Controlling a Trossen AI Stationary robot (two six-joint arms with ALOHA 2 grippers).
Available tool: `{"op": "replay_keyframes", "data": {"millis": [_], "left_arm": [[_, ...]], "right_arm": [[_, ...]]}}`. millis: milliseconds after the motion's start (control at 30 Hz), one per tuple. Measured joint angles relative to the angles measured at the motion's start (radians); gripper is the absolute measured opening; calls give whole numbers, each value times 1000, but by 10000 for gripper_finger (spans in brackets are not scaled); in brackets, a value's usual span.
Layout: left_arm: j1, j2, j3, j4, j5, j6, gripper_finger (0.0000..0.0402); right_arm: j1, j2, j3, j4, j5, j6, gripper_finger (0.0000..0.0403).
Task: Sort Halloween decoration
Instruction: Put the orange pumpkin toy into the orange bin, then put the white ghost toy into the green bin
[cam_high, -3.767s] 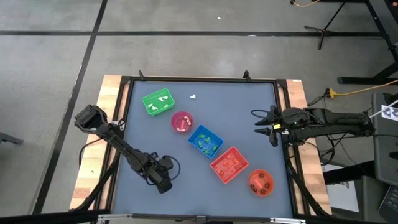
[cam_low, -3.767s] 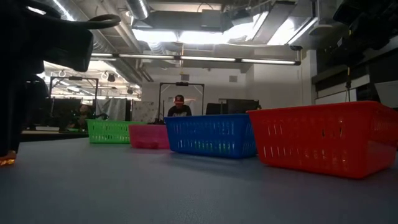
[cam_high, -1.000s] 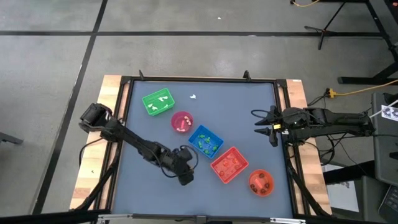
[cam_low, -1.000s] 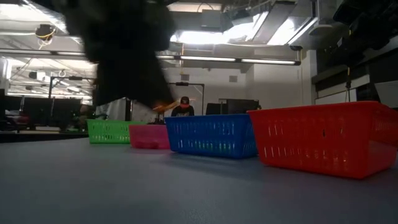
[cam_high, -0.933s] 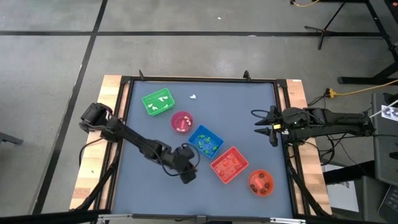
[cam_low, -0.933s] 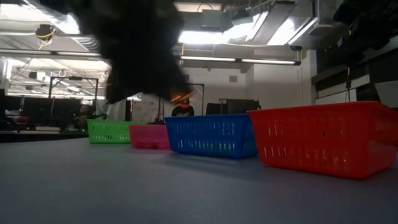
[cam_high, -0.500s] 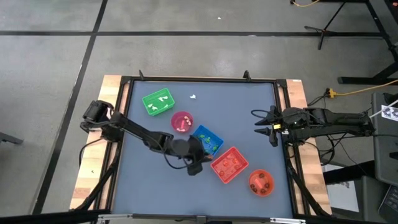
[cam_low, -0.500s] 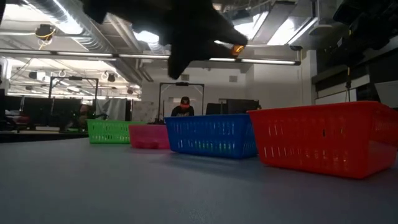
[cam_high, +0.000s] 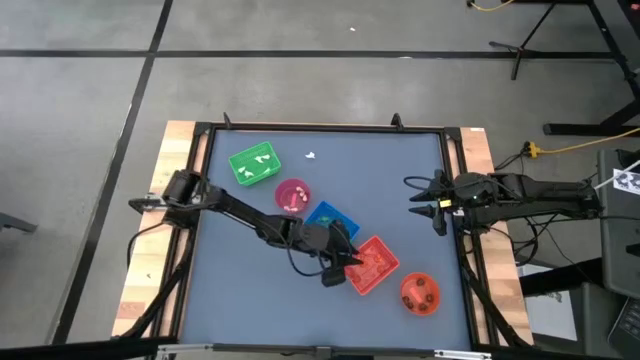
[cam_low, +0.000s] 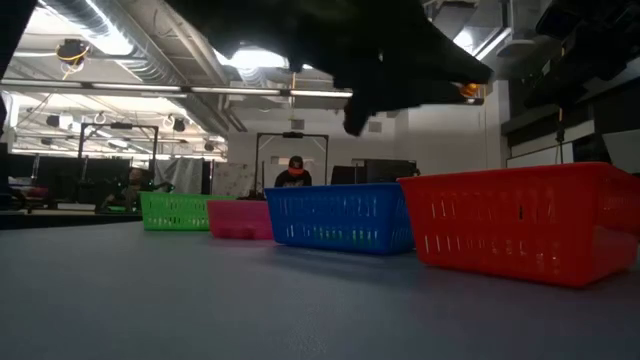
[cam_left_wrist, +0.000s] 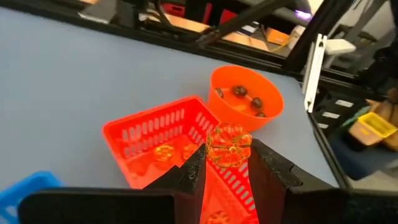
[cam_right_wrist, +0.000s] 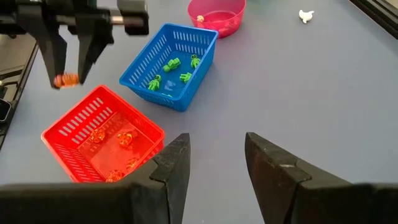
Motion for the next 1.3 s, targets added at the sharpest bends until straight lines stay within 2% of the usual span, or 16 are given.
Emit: {"op": "replay_keyframes", "data": {"millis": [233,667,1067,1167,1300], "left_arm": [[0,39,25,3,75,-80,84],[1,39,25,4,65,-81,143],[5,39,25,4,64,-74,144],[8,39,25,4,64,-73,144],[14,39,25,5,64,-73,144]], "right_arm": [[0,0,0,0,0,0,153],[0,0,0,0,0,0,153],[0,-1,0,0,-3,-2,152],[0,-22,0,0,-3,-2,134],[0,-93,0,0,-3,-3,84]]}}
